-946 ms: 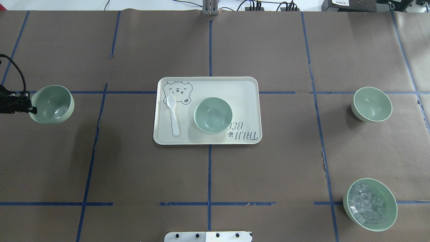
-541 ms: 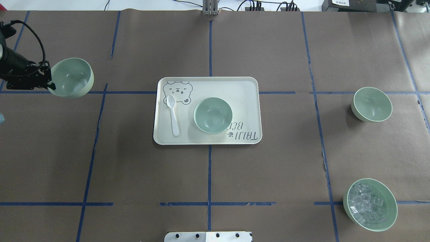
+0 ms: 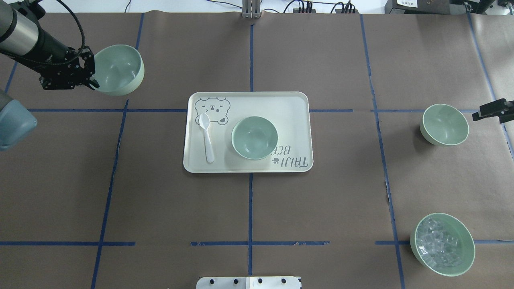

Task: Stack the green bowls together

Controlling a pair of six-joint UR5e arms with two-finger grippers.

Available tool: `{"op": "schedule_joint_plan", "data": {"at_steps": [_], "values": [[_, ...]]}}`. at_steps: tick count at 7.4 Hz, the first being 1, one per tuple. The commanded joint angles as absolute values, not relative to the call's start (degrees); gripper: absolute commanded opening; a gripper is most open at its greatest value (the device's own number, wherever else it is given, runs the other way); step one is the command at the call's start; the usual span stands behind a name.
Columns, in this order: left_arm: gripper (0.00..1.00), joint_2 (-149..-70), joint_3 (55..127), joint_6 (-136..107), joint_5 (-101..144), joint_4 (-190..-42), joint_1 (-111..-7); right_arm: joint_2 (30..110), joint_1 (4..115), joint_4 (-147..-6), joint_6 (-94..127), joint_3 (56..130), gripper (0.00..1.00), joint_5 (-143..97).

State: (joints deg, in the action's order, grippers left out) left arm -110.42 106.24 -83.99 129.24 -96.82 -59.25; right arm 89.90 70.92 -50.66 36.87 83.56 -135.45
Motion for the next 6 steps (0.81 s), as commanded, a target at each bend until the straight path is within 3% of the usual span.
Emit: {"op": "schedule_joint_plan", "data": {"at_steps": [1,2,3,4,5,6], "values": [[0.00,-113.54,105.65,-90.49,125.44,-96.59,-54.52,88.77,67.78,-49.31,37.71,81.65,1.00,-134.13],[0.00,-114.34,105.56,-91.57,124.90,-95.81,-53.36,88.77,66.37,-49.31,37.71,80.87,1.00,-132.82],[0.00,-115.74,105.47,-91.67,124.89,-94.23,-53.26,88.51,65.84,-49.31,37.71,80.60,0.93,-132.89],[0.00,-116.62,105.29,-93.06,124.81,-93.96,-52.91,88.42,65.57,-49.31,37.62,80.60,0.45,-133.06],[0.00,-116.89,105.29,-94.21,124.80,-93.96,-52.48,88.42,65.13,-49.13,37.70,80.68,0.08,-133.24],[0.00,-117.50,105.21,-95.87,124.72,-93.96,-51.25,88.42,65.04,-49.13,37.71,80.68,0.00,-132.98]]}}
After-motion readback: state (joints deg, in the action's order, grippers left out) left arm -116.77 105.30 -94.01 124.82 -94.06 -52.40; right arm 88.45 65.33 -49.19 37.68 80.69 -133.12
